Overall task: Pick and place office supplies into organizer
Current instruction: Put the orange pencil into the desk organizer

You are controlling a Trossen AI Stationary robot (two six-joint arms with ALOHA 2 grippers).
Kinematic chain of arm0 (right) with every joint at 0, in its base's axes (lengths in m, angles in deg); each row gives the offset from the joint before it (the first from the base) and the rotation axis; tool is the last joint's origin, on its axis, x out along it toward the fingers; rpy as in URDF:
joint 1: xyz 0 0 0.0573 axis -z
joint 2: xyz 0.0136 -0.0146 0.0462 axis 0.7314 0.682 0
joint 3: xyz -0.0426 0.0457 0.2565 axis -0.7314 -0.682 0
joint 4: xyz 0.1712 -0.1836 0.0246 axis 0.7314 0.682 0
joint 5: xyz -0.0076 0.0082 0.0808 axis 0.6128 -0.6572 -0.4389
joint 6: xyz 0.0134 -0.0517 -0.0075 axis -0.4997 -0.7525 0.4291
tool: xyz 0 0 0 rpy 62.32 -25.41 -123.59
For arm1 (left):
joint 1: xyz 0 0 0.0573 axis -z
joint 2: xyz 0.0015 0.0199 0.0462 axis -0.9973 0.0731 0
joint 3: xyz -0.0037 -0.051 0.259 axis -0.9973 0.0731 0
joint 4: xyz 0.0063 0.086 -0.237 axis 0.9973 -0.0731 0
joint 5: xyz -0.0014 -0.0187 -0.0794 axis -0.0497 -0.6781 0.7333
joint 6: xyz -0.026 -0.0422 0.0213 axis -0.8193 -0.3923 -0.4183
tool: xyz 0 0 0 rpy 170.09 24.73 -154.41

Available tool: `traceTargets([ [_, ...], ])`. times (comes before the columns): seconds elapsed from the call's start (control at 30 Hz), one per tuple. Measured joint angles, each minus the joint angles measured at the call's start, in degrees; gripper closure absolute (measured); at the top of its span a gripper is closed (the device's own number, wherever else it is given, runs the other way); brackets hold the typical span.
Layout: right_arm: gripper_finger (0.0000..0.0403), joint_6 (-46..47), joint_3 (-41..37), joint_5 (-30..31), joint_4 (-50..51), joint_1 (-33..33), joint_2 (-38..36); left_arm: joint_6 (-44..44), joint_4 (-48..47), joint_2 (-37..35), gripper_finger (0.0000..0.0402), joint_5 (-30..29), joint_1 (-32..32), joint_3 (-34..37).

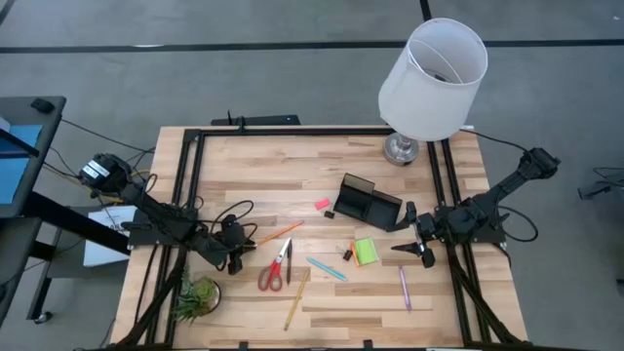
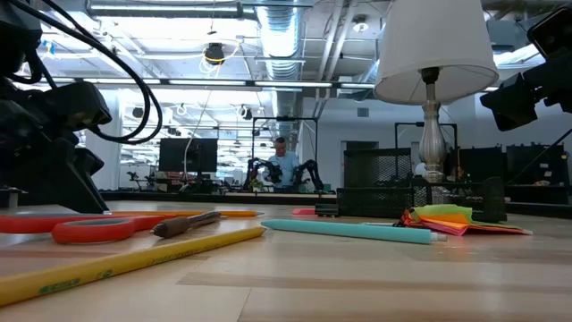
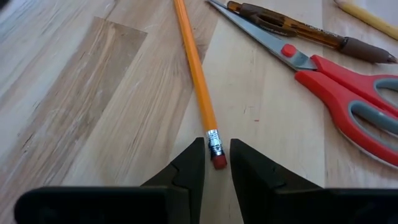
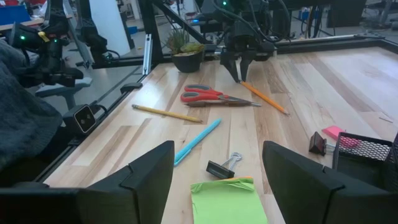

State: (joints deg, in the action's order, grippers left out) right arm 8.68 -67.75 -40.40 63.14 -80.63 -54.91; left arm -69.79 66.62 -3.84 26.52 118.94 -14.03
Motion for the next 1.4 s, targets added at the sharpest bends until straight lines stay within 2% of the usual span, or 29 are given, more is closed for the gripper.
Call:
traceTargets([
  [0.5,0.0163,0.00,0.00,0.00,0.00,0.00,0.00,-1.24,-3.41,-0.13,0.0337,0.35,0.08,-0.24],
  [0.73,0.0163,0.00,0.00,0.00,0.00,0.00,0.00,-1.57,-3.70,-0.13,0.0391,-0.03,0.11,-0.24],
  [0.97,0.0163,0.00,0.00,0.00,0.01,0.00,0.00,-1.27,-5.70,0.04,0.0397,0.12,0.11,-1.96],
  [1.07,0.0163,0.00,0.00,0.00,0.01,0.00,0.00,1.68,-9.01,0.22,0.0398,1.34,0.11,-4.67],
  [1.2,0.0163,0.00,0.00,0.00,0.02,0.00,0.00,4.63,-19.00,0.33,0.0399,3.58,0.24,-10.06],
  [1.4,0.0163,-0.01,0.00,0.00,0.00,0.00,0.00,7.76,-29.41,0.44,0.0401,3.77,0.26,-16.12],
])
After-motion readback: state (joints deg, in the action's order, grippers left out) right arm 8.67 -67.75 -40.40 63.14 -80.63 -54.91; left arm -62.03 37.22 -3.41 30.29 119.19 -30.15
